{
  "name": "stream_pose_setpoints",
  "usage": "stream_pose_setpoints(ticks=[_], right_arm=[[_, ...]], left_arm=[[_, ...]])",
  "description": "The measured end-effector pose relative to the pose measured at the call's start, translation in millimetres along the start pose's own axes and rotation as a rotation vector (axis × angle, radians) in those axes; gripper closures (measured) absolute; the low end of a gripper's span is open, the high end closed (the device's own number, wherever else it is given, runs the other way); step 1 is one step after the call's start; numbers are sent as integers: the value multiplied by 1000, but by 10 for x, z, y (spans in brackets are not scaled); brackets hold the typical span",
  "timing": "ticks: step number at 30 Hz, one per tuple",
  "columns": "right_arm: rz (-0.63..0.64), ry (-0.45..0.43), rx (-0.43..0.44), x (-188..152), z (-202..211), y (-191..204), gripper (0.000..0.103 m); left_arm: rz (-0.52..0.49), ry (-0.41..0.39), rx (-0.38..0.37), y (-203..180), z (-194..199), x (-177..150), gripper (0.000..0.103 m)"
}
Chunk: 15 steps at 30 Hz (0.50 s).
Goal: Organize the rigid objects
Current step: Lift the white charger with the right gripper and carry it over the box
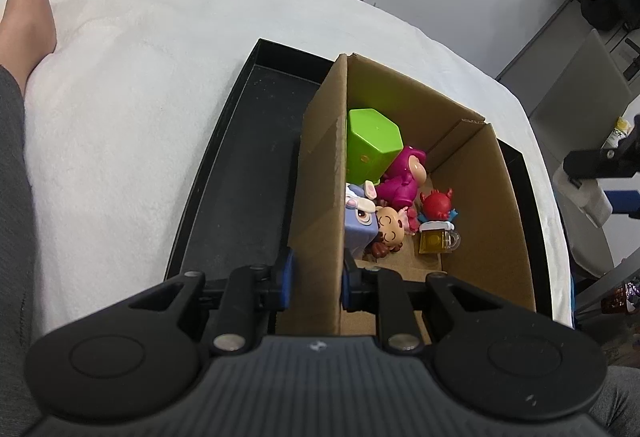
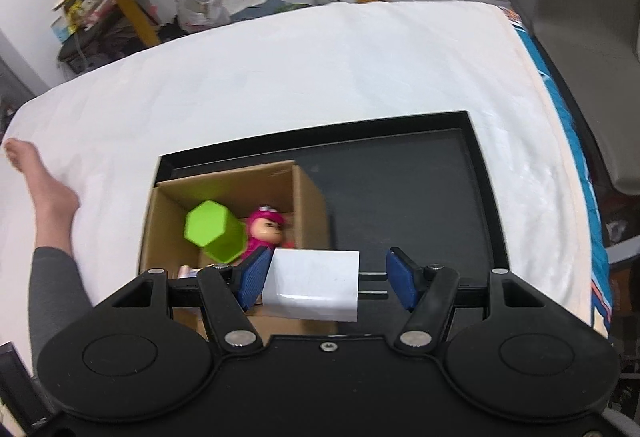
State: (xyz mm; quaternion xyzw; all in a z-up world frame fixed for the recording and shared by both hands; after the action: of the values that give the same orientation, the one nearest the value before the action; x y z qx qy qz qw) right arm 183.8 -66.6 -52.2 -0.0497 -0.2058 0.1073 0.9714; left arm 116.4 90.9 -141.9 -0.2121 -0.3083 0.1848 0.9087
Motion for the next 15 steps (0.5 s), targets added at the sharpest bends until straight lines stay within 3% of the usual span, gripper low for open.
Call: stream_pose_setpoints(ticks=[15], right_arm=[[119,1,54,-74,123,444,41]], left_arm=[[7,6,-16,16,19,8,82]])
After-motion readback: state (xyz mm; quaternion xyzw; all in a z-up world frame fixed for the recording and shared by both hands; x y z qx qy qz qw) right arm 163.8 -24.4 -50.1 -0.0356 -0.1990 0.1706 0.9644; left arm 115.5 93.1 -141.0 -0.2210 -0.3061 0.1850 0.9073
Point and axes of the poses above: each gripper's, at about its wrist camera, not at the fingertips, and z roughly against the way its jaws point, y to its left, x to its top, the point moved 2 cm from there along -z, roughly the way its jaws point, and after that the axes turned 12 degrees about -x, right-handed, at the moved point
